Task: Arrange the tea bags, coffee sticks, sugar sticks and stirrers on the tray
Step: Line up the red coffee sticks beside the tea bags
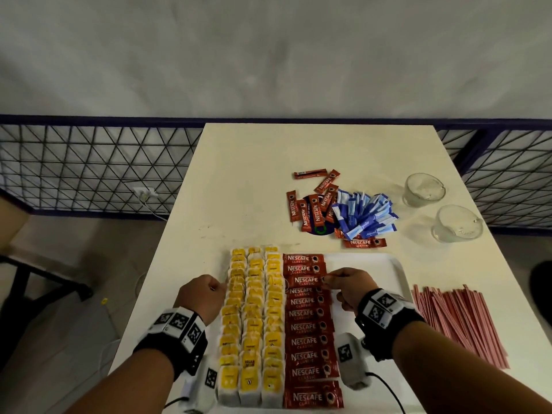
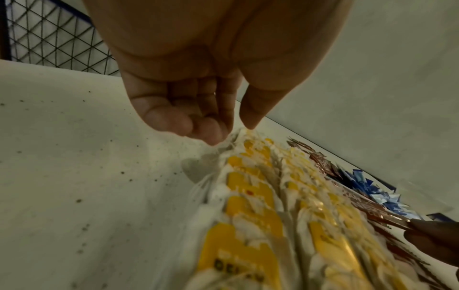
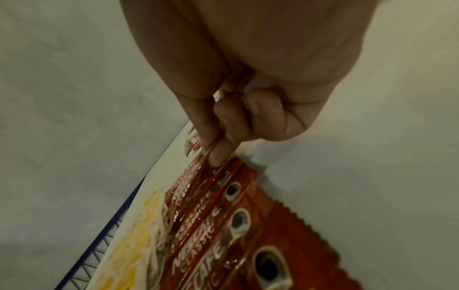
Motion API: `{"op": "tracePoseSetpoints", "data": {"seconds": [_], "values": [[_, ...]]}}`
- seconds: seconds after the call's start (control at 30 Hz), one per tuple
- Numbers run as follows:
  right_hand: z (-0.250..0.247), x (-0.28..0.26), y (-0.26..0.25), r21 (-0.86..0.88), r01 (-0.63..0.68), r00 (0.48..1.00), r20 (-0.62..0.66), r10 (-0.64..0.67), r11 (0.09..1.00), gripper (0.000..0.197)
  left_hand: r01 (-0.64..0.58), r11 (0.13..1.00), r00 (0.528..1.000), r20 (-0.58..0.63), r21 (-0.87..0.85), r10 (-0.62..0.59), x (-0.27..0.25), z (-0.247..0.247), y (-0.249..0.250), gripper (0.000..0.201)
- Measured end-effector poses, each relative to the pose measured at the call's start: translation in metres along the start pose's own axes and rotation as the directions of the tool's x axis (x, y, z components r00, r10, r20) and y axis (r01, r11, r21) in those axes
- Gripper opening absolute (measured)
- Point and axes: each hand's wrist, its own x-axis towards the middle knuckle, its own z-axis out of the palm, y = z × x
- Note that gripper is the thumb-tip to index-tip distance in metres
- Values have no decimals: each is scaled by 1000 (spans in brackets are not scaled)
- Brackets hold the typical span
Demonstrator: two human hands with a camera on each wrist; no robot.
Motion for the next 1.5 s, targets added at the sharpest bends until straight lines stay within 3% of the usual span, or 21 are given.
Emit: {"op": "tracePoseSetpoints", "data": {"seconds": [0.1,0.23,0.37,0.83,1.5], "values": [[5,2,0,-57,3,999,-36,-5,998,15,6,1000,1000,4,-2,-6,-1,0,-3,20],[9,5,2,-333,8,986,-154,-63,943,23,26,1000,1000,7,1,-26,-3,-1,-6,16],[12,4,0,-417,11,980,-178,-93,909,25,39,999,999,33,3,-39,-4,1,-8,11],[16,1,0,-464,14,971,-205,-123,886,28,44,982,994,110,-181,-24,-5,8,-11,13],[17,-1,-3,-471,55,969,-186,-160,880,23,34,984,995,102,-175,-17,-3,9,-11,14]]}}
